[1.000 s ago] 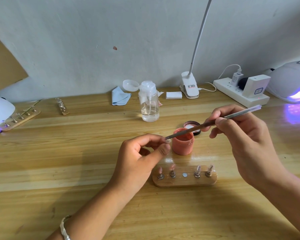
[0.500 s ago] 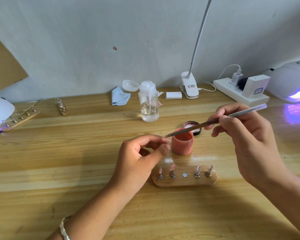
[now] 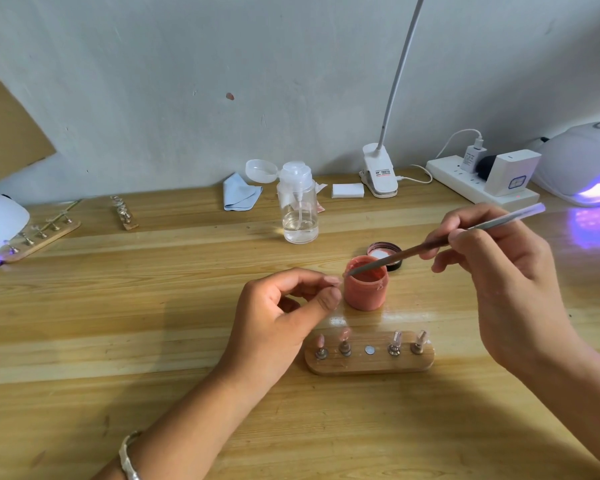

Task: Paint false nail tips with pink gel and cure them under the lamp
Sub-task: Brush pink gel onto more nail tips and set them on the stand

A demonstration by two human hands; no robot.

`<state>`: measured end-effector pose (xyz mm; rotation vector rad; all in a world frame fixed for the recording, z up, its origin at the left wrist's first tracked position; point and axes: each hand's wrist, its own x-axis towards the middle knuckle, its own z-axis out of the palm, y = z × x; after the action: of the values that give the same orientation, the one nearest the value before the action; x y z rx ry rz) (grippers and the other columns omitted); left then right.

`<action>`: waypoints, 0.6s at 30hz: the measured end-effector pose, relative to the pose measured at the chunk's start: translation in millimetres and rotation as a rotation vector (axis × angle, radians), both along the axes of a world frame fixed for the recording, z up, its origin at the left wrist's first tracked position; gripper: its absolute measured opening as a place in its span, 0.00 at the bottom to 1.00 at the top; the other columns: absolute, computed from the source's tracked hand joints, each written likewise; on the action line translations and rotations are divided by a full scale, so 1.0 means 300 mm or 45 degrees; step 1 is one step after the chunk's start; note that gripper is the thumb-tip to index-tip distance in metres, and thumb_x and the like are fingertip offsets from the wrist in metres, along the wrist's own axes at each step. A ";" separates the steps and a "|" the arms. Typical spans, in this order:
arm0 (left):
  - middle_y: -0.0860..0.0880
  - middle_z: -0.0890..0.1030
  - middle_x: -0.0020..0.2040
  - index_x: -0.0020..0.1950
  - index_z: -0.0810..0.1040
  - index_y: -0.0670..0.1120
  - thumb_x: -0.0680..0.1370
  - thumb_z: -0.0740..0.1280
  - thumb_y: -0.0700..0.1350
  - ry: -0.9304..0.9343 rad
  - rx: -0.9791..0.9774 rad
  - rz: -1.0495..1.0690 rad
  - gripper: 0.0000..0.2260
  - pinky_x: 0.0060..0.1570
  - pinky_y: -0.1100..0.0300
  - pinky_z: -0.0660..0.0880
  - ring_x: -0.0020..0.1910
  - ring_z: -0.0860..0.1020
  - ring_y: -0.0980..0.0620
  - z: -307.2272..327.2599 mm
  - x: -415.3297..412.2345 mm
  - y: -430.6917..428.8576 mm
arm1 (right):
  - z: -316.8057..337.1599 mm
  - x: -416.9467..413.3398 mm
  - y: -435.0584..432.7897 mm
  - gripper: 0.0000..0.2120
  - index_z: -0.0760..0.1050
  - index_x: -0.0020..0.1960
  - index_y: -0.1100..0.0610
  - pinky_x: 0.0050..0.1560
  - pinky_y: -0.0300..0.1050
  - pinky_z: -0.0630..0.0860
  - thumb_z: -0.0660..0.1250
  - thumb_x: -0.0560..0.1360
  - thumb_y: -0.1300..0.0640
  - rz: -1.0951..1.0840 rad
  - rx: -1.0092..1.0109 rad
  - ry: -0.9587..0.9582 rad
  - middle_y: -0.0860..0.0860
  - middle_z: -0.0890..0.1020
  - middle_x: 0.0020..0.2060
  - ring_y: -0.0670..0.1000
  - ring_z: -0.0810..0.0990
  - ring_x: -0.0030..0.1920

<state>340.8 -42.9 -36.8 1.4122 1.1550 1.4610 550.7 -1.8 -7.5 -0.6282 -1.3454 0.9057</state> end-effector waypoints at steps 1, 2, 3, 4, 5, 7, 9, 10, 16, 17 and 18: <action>0.48 0.86 0.44 0.44 0.87 0.52 0.69 0.76 0.47 0.005 0.003 -0.002 0.05 0.35 0.68 0.78 0.41 0.81 0.55 0.001 0.000 -0.001 | 0.000 -0.002 -0.003 0.04 0.78 0.41 0.52 0.39 0.39 0.75 0.65 0.70 0.56 0.020 0.010 -0.007 0.48 0.82 0.35 0.49 0.81 0.38; 0.48 0.86 0.44 0.44 0.87 0.52 0.69 0.76 0.47 0.008 0.004 -0.006 0.05 0.35 0.68 0.78 0.41 0.81 0.55 0.001 -0.001 -0.002 | -0.002 -0.005 -0.006 0.05 0.79 0.41 0.49 0.40 0.40 0.75 0.65 0.71 0.54 0.041 0.021 -0.023 0.48 0.82 0.35 0.49 0.81 0.39; 0.48 0.86 0.44 0.44 0.87 0.52 0.69 0.76 0.47 0.009 0.004 -0.008 0.05 0.35 0.68 0.78 0.41 0.82 0.55 0.001 -0.002 -0.002 | -0.004 -0.007 -0.009 0.05 0.80 0.42 0.48 0.40 0.40 0.75 0.64 0.71 0.54 0.054 0.029 -0.044 0.49 0.83 0.36 0.50 0.81 0.40; 0.48 0.86 0.44 0.44 0.87 0.52 0.69 0.76 0.48 0.010 0.003 -0.007 0.05 0.35 0.68 0.78 0.41 0.81 0.54 0.000 -0.002 -0.002 | -0.006 -0.009 -0.011 0.05 0.80 0.42 0.49 0.41 0.41 0.76 0.64 0.72 0.54 0.064 0.037 -0.066 0.49 0.83 0.37 0.50 0.81 0.41; 0.47 0.86 0.44 0.44 0.87 0.52 0.69 0.76 0.48 0.011 -0.001 -0.004 0.05 0.35 0.67 0.78 0.41 0.81 0.54 0.000 -0.002 -0.002 | -0.008 -0.011 -0.012 0.05 0.79 0.43 0.51 0.41 0.41 0.76 0.64 0.73 0.54 0.071 0.042 -0.085 0.50 0.84 0.37 0.49 0.81 0.41; 0.45 0.86 0.44 0.44 0.87 0.51 0.69 0.77 0.47 -0.002 -0.014 -0.004 0.06 0.35 0.67 0.79 0.41 0.81 0.52 -0.001 -0.002 0.000 | -0.010 -0.012 -0.012 0.05 0.78 0.43 0.52 0.41 0.41 0.76 0.64 0.72 0.54 0.070 0.043 -0.094 0.50 0.84 0.37 0.49 0.81 0.41; 0.45 0.86 0.44 0.44 0.87 0.50 0.68 0.77 0.47 -0.023 -0.022 -0.008 0.06 0.35 0.66 0.78 0.41 0.81 0.52 0.000 0.000 0.001 | -0.009 -0.010 -0.011 0.05 0.79 0.41 0.50 0.41 0.40 0.75 0.64 0.71 0.54 0.041 0.043 -0.073 0.49 0.83 0.36 0.49 0.81 0.39; 0.46 0.86 0.44 0.45 0.87 0.50 0.68 0.76 0.47 -0.021 -0.020 -0.005 0.07 0.35 0.67 0.78 0.41 0.81 0.53 0.000 0.001 0.001 | -0.007 -0.008 -0.010 0.04 0.78 0.41 0.50 0.40 0.40 0.75 0.64 0.70 0.54 0.017 0.046 -0.058 0.49 0.83 0.35 0.48 0.81 0.38; 0.49 0.86 0.44 0.45 0.87 0.52 0.68 0.76 0.49 0.006 -0.010 0.003 0.08 0.39 0.65 0.79 0.43 0.82 0.55 0.005 0.000 -0.001 | -0.003 -0.001 -0.006 0.04 0.76 0.41 0.55 0.40 0.38 0.74 0.64 0.69 0.55 -0.072 0.077 -0.018 0.46 0.82 0.34 0.46 0.79 0.36; 0.50 0.86 0.44 0.45 0.87 0.52 0.68 0.76 0.50 0.016 -0.007 0.006 0.08 0.41 0.64 0.80 0.43 0.82 0.55 0.004 0.000 -0.001 | -0.005 -0.003 -0.007 0.04 0.76 0.41 0.54 0.40 0.39 0.74 0.64 0.70 0.55 -0.059 0.089 -0.033 0.47 0.82 0.34 0.47 0.79 0.36; 0.50 0.87 0.44 0.45 0.87 0.52 0.67 0.76 0.50 0.022 -0.006 0.009 0.08 0.43 0.63 0.80 0.43 0.82 0.54 0.004 0.000 -0.001 | -0.007 -0.004 -0.010 0.04 0.77 0.42 0.53 0.41 0.39 0.75 0.64 0.72 0.56 -0.039 0.103 -0.050 0.47 0.83 0.35 0.48 0.80 0.38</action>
<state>340.7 -43.1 -35.7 1.4213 1.1744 1.4529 549.6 -4.6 -9.6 -0.6057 -1.3965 0.8138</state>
